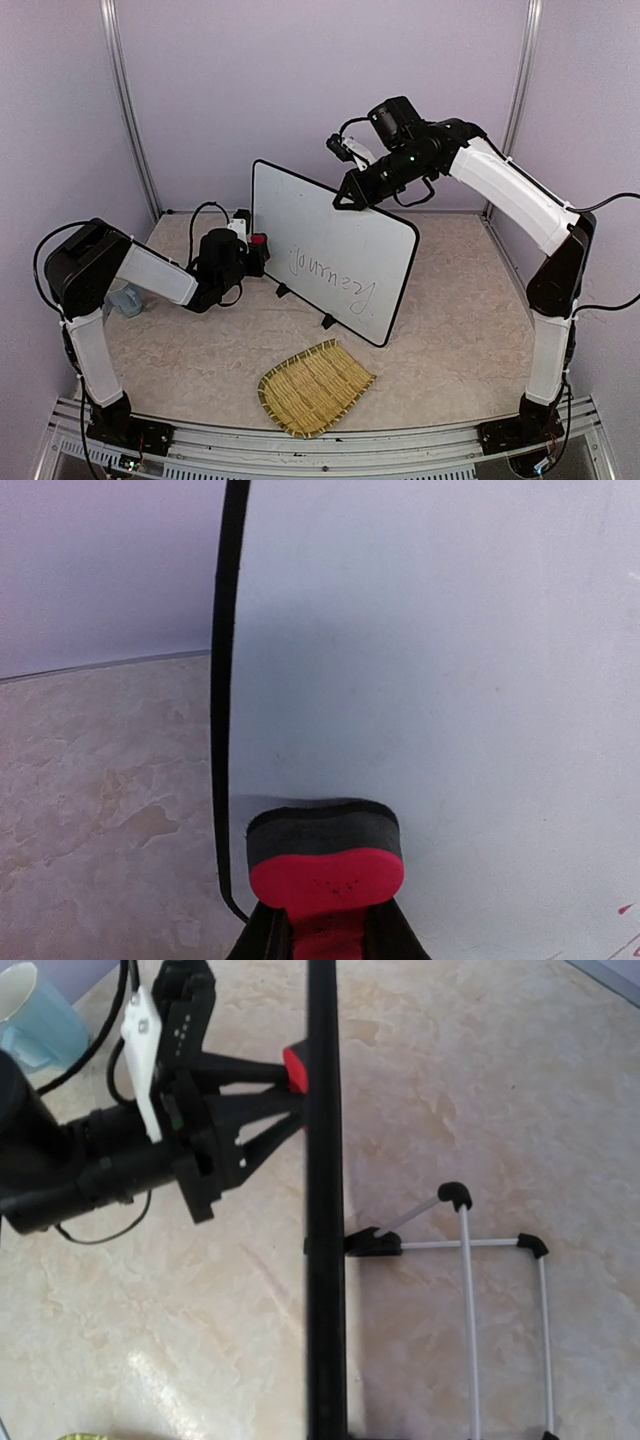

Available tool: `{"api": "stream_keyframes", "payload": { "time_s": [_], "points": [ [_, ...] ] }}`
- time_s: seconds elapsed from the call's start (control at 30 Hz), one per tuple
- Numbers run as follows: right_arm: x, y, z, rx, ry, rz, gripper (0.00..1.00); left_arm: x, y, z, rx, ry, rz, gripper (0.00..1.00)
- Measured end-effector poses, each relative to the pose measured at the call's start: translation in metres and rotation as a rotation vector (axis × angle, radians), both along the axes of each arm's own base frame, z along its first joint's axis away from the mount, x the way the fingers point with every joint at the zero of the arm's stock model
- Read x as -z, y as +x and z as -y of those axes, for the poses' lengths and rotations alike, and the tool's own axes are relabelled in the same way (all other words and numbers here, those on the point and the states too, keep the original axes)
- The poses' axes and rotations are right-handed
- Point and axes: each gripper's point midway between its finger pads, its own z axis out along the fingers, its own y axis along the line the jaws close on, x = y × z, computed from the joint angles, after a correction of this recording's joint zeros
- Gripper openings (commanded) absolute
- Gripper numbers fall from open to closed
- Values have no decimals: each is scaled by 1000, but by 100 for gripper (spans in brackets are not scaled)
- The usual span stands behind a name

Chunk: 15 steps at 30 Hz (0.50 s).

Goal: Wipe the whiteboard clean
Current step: Erase the center of the whiteboard.

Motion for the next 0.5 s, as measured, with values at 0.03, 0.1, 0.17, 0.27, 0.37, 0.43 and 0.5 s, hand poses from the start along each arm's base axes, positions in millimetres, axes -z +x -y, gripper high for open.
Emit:
{"api": "stream_keyframes", "payload": {
  "time_s": [0.03,0.1,0.17,0.27,0.37,0.43,0.5],
  "points": [
    [0,0,0,2,0,-1,0,0,-1,3,6,-3,-1,17],
    [0,2,2,7,1,-3,0,1,-5,10,26,-17,-8,17],
    [0,2,2,9,1,-3,0,1,-6,14,38,-38,-15,17],
    [0,2,2,12,0,-4,0,1,-7,17,49,-67,-25,18],
    [1,2,2,13,0,-4,0,1,-8,17,48,-85,-33,18],
    [1,3,2,14,0,-3,0,1,-6,16,45,-98,-44,18],
    [1,3,1,14,3,-1,0,2,-3,11,37,-116,-55,17]
  ]
}}
